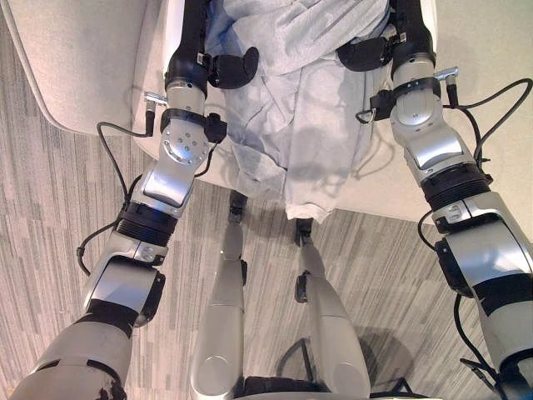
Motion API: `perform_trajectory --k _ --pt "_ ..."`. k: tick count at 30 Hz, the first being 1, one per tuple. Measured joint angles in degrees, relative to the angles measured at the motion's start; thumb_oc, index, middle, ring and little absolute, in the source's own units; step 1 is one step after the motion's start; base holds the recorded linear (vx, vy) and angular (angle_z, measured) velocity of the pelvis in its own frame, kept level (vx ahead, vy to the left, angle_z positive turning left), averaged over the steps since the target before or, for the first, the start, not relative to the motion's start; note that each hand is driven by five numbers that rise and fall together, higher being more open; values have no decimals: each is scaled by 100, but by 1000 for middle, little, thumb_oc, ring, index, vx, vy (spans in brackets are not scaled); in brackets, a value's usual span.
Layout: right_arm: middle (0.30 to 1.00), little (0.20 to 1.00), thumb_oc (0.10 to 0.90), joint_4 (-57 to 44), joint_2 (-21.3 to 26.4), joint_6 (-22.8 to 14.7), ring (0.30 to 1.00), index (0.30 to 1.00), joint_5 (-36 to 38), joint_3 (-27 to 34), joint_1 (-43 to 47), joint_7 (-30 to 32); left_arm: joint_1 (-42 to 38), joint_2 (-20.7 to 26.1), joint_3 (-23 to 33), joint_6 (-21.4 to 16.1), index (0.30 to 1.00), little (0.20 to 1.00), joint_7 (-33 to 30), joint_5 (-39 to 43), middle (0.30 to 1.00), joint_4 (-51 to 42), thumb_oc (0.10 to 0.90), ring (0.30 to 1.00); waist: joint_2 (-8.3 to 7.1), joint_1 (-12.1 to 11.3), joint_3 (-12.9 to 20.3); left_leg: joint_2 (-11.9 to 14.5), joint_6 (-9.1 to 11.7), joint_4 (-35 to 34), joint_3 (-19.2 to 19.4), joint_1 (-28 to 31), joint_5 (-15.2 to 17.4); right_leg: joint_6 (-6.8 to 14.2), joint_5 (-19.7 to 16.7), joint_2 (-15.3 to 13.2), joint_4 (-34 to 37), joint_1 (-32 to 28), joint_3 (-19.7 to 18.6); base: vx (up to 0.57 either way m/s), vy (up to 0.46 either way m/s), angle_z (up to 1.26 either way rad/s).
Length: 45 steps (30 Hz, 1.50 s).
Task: Hang the clothes on the sofa on the clothes rack.
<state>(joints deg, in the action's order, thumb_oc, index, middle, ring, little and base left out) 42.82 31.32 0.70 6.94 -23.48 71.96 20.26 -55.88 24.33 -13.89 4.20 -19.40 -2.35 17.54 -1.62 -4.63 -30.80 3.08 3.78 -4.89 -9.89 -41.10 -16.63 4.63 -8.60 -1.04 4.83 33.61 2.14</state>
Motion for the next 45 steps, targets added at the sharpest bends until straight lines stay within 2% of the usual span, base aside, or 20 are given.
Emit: perform_trajectory --k 6,14,15,16,17,18,19,20,24,26,30,32,34,38,39,40,41,42,43,45 --pt "900 900 800 130 -16 3 900 900 2 -153 143 67 258 -221 71 -20 900 900 16 26 900 96 800 900 82 8 43 0 -2 -1 40 -42 -3 6 -5 -34 -1 62 -33 1 -4 -1" --pt "900 900 800 54 28 -25 900 900 3 -147 428 224 153 -349 89 -193 900 900 -143 57 900 111 800 900 88 55 48 30 6 12 39 -381 -57 8 -50 10 -93 441 -58 0 0 0" --pt "556 556 571 9 49 -22 556 556 0 -147 441 256 152 -350 94 -257 900 900 -159 57 900 97 800 900 87 58 51 29 2 12 38 -429 -70 10 -52 10 -110 496 -58 0 0 0" --pt "342 342 428 -2 52 -21 342 342 -1 -145 447 265 151 -354 97 -269 900 900 -159 58 900 86 800 900 85 63 52 29 -1 12 38 -447 -76 11 -52 13 -128 523 -61 -1 -34 -1" --pt "300 300 400 -50 51 -18 300 300 -3 -142 431 273 159 -364 113 -272 768 768 -160 58 768 69 712 768 86 76 52 28 -7 10 38 -454 -86 12 -51 14 -149 544 -63 0 0 0" --pt "300 300 400 -76 45 -17 300 300 -3 -150 412 272 161 -366 127 -267 599 599 -163 61 599 69 599 599 85 95 52 25 -10 10 38 -454 -91 12 -51 15 -160 545 -63 0 0 0" --pt "300 300 400 -108 39 -15 300 300 -3 -157 408 271 158 -358 150 -262 366 366 -163 66 366 70 444 366 85 111 52 23 -13 11 38 -453 -95 12 -50 15 -171 547 -63 0 0 0" --pt "300 300 400 -107 32 -15 300 300 -3 -177 410 269 133 -350 169 -264 300 300 -167 123 300 96 400 300 85 123 52 22 -17 10 38 -452 -100 12 -50 16 -178 551 -63 0 0 0" --pt "300 300 400 -441 8 25 300 300 2 -66 194 171 -285 215 55 -207 300 300 -96 243 300 476 400 300 75 214 57 14 -31 5 31 -447 -119 15 -53 14 -206 556 -62 -20 -50 1" --pt "300 300 400 -1083 -33 36 300 300 -60 262 -551 4 -22 276 53 -105 300 300 54 253 300 320 400 300 56 208 35 18 -34 -15 80 -246 -118 -11 -33 5 -298 417 -154 -34 -22 0" --pt "300 300 400 -1253 -256 223 300 300 -230 336 -1840 -169 903 314 118 78 300 300 274 276 300 -184 400 300 57 253 37 -6 -36 -18 82 600 -116 -14 -18 -12 -280 -415 -284 -27 8 0" --pt "300 300 400 -1595 -255 245 300 300 -428 404 -2002 -221 1011 442 196 89 300 300 280 272 300 -676 400 300 64 260 45 -3 -18 -21 92 801 30 15 62 21 -163 -655 -312 -50 17 -11" --pt "300 300 400 -2150 -233 284 300 300 -585 628 -2151 -254 1245 604 404 138 300 300 325 250 300 -1380 400 300 91 279 17 40 5 -25 151 981 102 11 33 59 -213 -793 -374 -37 -6 -15" --pt "300 300 400 -2882 -188 314 300 300 -672 726 -2757 -502 2158 598 834 130 300 300 478 227 300 -2264 400 300 117 189 -1 28 14 -23 214 1825 112 -17 62 48 -185 -1615 -441 -24 -30 -6" --pt "300 300 400 -3152 -145 168 300 300 -733 734 -3047 -533 2510 567 926 84 300 300 441 222 300 -2418 400 300 190 184 73 33 19 -23 174 2120 260 -32 145 37 -113 -1957 -422 22 -74 10" --pt "300 300 400 -3165 -145 109 300 300 -814 742 -3056 -532 2508 565 927 85 300 300 439 222 300 -2399 400 300 227 167 109 60 16 -23 142 2165 296 -71 172 36 -72 -2042 -393 76 -138 9" --pt "300 300 400 -3805 -109 350 300 300 -857 985 -3130 -782 2679 482 1383 217 300 300 613 230 300 -2805 400 300 328 -19 -48 61 39 -25 199 2519 332 -77 134 75 -168 -2362 -408 90 -109 -3" --pt "300 300 400 -4038 -112 321 300 300 -859 991 -3352 -864 2965 411 1575 197 300 300 618 224 300 -2930 400 300 320 -15 60 86 40 -38 201 2689 410 -89 227 79 -213 -2494 -435 93 -134 14" --pt "300 300 400 -4326 -95 81 300 300 -861 999 -3502 -965 3254 333 1869 92 300 300 598 224 300 -2983 400 300 339 -51 410 90 27 -18 168 2948 677 -209 460 66 -198 -2814 -354 77 -150 28" --pt "300 300 400 -4531 -42 68 300 300 -860 1063 -3346 -1010 3180 337 2018 88 300 300 581 221 300 -3058 400 300 352 -111 463 109 29 26 188 2974 794 -240 449 45 -174 -2891 -290 56 -131 24"
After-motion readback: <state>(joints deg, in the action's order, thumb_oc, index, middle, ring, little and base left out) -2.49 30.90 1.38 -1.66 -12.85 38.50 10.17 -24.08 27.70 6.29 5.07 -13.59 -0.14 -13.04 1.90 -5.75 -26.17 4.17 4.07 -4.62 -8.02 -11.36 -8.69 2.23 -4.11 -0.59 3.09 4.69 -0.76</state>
